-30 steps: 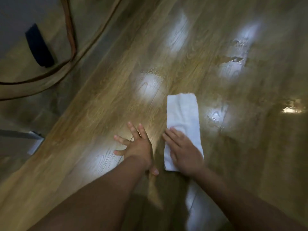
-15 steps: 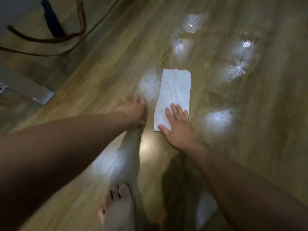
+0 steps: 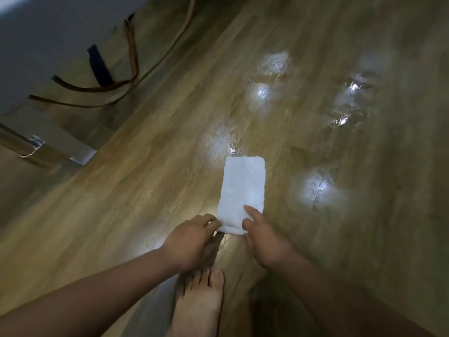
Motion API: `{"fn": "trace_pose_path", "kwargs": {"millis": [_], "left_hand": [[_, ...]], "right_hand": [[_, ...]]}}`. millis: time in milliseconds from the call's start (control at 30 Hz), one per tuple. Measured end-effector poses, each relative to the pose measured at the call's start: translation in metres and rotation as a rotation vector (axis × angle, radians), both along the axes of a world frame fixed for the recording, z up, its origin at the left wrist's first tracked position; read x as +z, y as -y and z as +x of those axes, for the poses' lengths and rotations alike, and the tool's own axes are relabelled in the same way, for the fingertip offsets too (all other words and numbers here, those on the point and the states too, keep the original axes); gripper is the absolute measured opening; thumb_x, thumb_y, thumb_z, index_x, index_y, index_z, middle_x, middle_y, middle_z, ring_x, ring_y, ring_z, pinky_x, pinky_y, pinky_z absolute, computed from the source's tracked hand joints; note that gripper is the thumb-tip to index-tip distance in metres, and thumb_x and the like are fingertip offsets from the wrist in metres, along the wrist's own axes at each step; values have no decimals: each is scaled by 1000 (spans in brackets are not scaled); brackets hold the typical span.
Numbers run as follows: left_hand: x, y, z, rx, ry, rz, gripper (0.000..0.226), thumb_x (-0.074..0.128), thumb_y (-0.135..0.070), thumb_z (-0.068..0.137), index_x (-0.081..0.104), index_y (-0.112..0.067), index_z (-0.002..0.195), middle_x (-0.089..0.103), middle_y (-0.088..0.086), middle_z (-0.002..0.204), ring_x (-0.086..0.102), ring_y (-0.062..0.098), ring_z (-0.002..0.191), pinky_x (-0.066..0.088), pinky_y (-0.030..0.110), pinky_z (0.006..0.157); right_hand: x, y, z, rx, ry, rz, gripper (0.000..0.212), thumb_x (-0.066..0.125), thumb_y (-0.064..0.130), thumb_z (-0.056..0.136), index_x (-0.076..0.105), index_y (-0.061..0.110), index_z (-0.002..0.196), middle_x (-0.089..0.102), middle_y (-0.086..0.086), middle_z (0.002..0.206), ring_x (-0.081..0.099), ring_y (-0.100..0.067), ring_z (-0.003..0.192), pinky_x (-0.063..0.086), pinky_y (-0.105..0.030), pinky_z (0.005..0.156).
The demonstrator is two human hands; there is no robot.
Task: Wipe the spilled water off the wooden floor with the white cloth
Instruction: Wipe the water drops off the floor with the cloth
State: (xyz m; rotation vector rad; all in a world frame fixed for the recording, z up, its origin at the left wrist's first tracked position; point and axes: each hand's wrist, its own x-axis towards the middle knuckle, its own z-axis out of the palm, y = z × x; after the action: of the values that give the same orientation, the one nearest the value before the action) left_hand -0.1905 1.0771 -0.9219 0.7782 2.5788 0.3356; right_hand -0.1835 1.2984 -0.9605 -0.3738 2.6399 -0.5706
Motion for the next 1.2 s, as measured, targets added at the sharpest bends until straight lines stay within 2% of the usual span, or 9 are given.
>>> {"fn": "trace_pose_path", "kwargs": {"millis": [100, 233, 333, 567, 767, 900, 1000, 1100, 1200], "left_hand": [[-25, -20, -5, 31, -48, 84, 40, 48, -35, 84, 60, -22, 121, 58, -1, 116, 56, 22, 95, 50, 38, 75], [-37, -25, -26, -76, -271, 61, 25, 47, -31, 85, 71, -28, 92, 58, -5, 83, 51, 21, 78, 43, 35, 64], [-36, -24, -47, -213, -284, 95, 31, 44, -34, 85, 74, -26, 83, 59, -5, 80, 53, 20, 79, 40, 33, 66], [-2, -33, -88, 327, 293, 582, 27, 69, -39, 80, 59, -18, 93, 62, -1, 76, 52, 7, 66, 43, 30, 61], [3, -37, -121, 480, 566, 570, 13, 63, -20, 94, 68, -8, 95, 66, 6, 83, 61, 13, 71, 48, 29, 61], [-14, -55, -144, 651, 441, 536, 22, 50, -23, 102, 65, -8, 106, 66, 3, 84, 62, 18, 72, 55, 39, 67], [-22, -52, -154, 539, -20, 232, 31, 58, -23, 93, 55, -12, 122, 60, 9, 109, 60, 27, 92, 54, 48, 80], [-33, -51, -128, 202, -399, 161, 46, 54, -25, 92, 52, -4, 133, 54, 19, 130, 53, 35, 114, 49, 47, 93], [-63, -60, -96, -53, -300, 101, 58, 36, -25, 97, 41, 10, 142, 37, 29, 151, 32, 42, 143, 36, 55, 111]], "right_hand": [[8, -1, -1, 20, -85, 28, 18, 50, 24, 97, 63, 12, 100, 26, -4, 156, 20, -22, 144, 42, -40, 105], [19, -6, -7, 97, -38, 76, 31, 57, 37, 94, 60, 20, 119, 24, 2, 156, 19, -20, 143, 25, -37, 114], [26, -7, -18, 85, -27, 78, 24, 51, 31, 98, 61, 19, 116, 14, 3, 159, 22, -18, 141, 38, -35, 105], [47, -20, -60, -435, -15, -418, 6, 59, 25, 95, 61, 21, 97, 64, 3, 82, 59, -13, 75, 43, -25, 65], [47, -37, -94, -472, 322, -564, 23, 74, 15, 84, 65, 17, 106, 64, -1, 99, 62, -16, 91, 51, -32, 84], [32, -42, -138, -690, 152, -537, 18, 67, 17, 90, 63, 16, 108, 62, 0, 99, 62, -20, 93, 49, -29, 81], [25, -38, -153, -701, -150, -308, 22, 58, 16, 93, 61, 16, 115, 55, -3, 116, 55, -21, 108, 41, -24, 85], [12, -15, -122, -470, -349, -145, 24, 52, 13, 92, 63, 13, 113, 55, -4, 121, 53, -21, 108, 47, -30, 84], [-27, 18, -84, -171, -318, 44, 44, 42, 16, 90, 59, -1, 127, 54, -22, 137, 49, -37, 131, 46, -48, 102]]}}
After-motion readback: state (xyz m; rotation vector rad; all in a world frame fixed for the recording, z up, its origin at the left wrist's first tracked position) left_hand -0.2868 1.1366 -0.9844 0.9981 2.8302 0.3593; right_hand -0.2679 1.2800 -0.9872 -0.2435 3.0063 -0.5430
